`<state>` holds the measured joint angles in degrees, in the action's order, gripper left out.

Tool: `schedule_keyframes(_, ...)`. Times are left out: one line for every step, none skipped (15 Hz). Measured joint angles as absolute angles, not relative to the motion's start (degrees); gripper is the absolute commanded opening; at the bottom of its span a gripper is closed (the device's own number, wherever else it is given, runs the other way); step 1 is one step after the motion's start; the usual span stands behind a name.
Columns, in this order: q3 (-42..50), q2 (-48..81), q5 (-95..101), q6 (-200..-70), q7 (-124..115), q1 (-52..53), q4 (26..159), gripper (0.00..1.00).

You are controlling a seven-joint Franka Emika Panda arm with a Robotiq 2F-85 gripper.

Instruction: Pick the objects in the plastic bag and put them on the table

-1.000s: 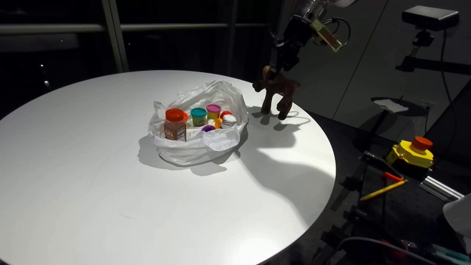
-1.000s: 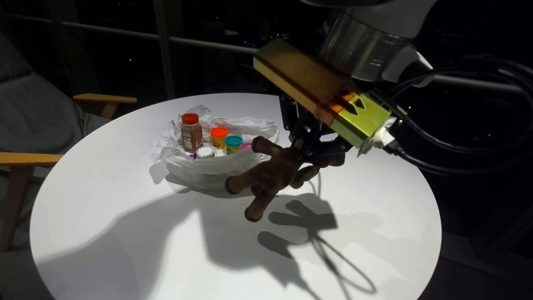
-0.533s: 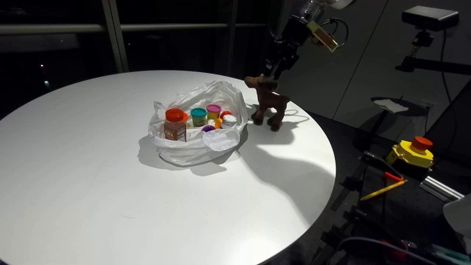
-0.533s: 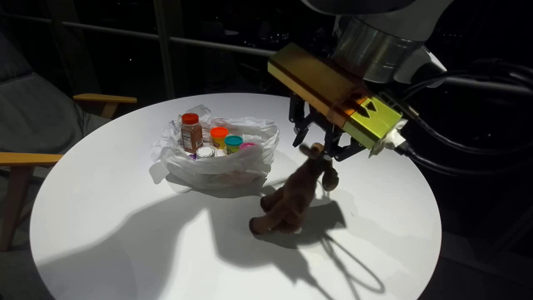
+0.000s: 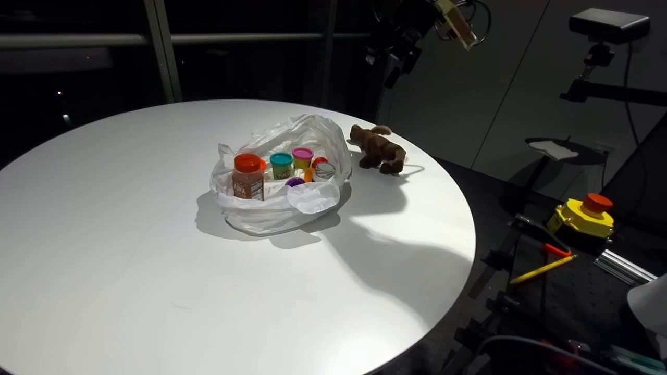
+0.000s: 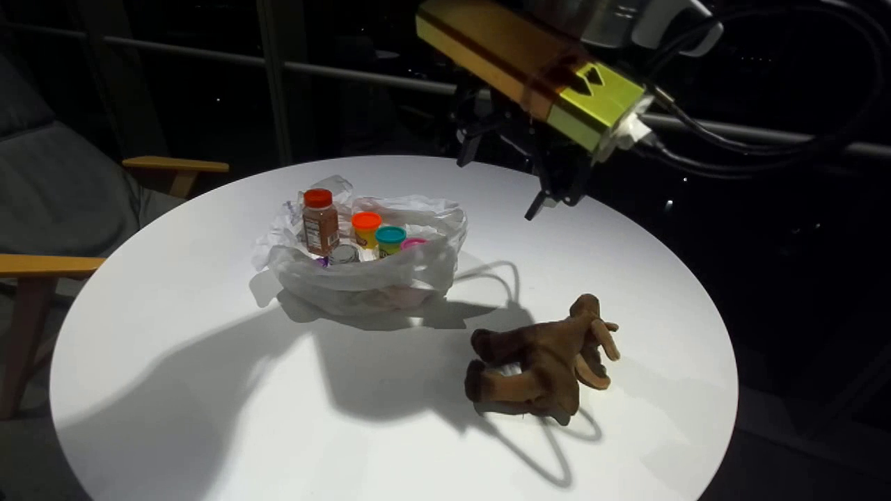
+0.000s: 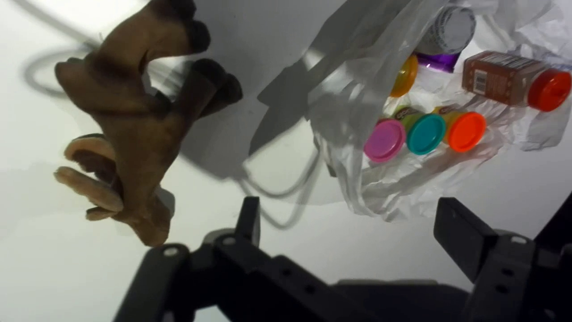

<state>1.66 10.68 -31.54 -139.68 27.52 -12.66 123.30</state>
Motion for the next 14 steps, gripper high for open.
schedule_keyframes(1.4, 9.8, -30.5, -137.5, 26.4, -11.8, 123.6, 1.00)
schedule_keyframes(1.1, 9.0, -29.7, -135.2, 25.3, -10.8, 123.8, 1.00)
schedule_keyframes(0.6, 8.3, -29.1, -133.8, 23.8, -9.7, 124.3, 1.00)
schedule_keyframes(0.1, 7.9, -29.0, -133.1, 22.1, -8.4, 124.7, 1.00)
schedule_keyframes(-0.4, 7.6, -29.0, -132.9, 20.3, -7.1, 125.3, 1.00)
schedule_keyframes(-1.0, 7.6, -29.0, -133.1, 18.4, -5.8, 125.8, 1.00)
schedule_keyframes(-1.6, 7.7, -28.9, -133.3, 16.7, -4.4, 126.3, 1.00)
schedule_keyframes(-2.2, 7.8, -28.7, -134.0, 15.1, -3.2, 126.8, 1.00)
schedule_keyframes(-2.8, 7.8, -28.1, -135.1, 13.4, -1.9, 127.5, 1.00)
schedule_keyframes(-3.2, 8.1, -27.1, -136.6, 11.7, -0.7, 128.1, 1.00)
schedule_keyframes(-3.6, 8.5, -25.8, -138.2, 9.9, 0.4, 128.7, 1.00)
schedule_keyframes(-3.8, 9.2, -24.8, -140.1, 8.5, 1.4, 129.2, 1.00)
schedule_keyframes(-4.1, 10.1, -24.1, -142.3, 7.5, 2.1, 129.7, 1.00)
schedule_keyframes(-4.2, 11.2, -23.6, -144.5, 6.9, 2.7, 130.1, 1.00)
